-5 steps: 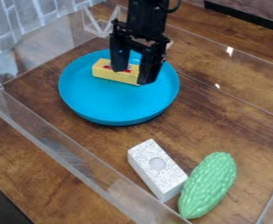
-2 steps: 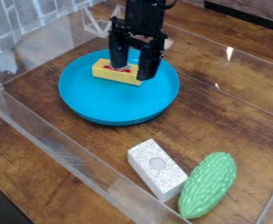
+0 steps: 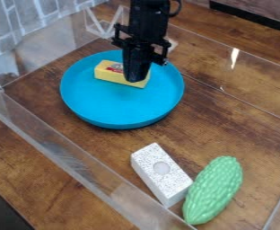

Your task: Remove the yellow brick from inside the blue tray and put it on the table

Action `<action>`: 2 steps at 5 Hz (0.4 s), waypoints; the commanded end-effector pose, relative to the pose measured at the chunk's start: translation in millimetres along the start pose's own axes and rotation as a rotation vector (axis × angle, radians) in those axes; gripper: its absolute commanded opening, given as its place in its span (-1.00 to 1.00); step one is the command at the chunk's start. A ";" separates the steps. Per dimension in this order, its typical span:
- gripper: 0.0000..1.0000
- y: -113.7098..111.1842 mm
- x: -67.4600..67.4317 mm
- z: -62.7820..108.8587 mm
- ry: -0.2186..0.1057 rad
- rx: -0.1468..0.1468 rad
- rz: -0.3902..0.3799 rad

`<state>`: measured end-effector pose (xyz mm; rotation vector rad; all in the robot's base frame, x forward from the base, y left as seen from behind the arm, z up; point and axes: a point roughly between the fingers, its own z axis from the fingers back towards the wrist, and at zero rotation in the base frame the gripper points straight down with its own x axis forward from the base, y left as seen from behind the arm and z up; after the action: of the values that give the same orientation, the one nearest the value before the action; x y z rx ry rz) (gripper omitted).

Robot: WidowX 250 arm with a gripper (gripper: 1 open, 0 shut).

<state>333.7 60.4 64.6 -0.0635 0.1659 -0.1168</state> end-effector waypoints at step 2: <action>-1.00 6.2 7.8 26.9 -0.074 0.037 -0.009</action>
<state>338.3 62.7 69.6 -0.0523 0.1545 -0.1278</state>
